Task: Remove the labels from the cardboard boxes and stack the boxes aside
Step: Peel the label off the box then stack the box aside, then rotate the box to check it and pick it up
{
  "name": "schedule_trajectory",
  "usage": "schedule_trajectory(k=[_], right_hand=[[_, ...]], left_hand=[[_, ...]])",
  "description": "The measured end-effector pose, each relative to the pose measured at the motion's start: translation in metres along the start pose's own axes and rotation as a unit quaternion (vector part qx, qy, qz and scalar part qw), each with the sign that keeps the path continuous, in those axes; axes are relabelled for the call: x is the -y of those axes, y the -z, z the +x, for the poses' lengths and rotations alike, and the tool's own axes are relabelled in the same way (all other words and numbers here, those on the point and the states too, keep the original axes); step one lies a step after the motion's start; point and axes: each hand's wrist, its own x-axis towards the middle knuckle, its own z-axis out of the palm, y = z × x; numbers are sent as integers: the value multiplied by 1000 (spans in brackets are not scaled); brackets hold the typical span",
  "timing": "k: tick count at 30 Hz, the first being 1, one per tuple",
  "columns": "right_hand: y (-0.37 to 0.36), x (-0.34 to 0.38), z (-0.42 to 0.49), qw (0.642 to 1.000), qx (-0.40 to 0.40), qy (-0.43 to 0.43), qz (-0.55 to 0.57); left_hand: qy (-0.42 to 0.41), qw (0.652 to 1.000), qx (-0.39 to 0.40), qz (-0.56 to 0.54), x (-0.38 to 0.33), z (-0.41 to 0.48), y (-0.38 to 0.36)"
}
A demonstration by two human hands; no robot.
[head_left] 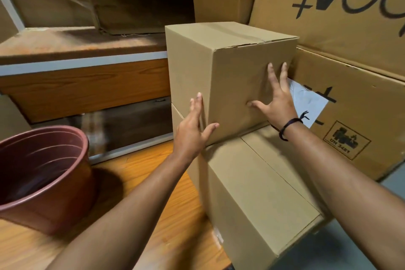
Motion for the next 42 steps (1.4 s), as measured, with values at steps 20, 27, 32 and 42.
schedule_trajectory(k=[20, 27, 32, 42], right_hand=[[-38, 177, -115, 985, 73, 133, 85], [-108, 307, -185, 949, 197, 182, 168], [-151, 418, -252, 915, 262, 223, 211], [-234, 564, -369, 861, 376, 234, 249]], left_hand=[[-35, 992, -84, 92, 29, -58, 137], [38, 967, -168, 187, 62, -170, 286], [106, 935, -241, 237, 79, -285, 411], [274, 857, -329, 286, 129, -463, 576]])
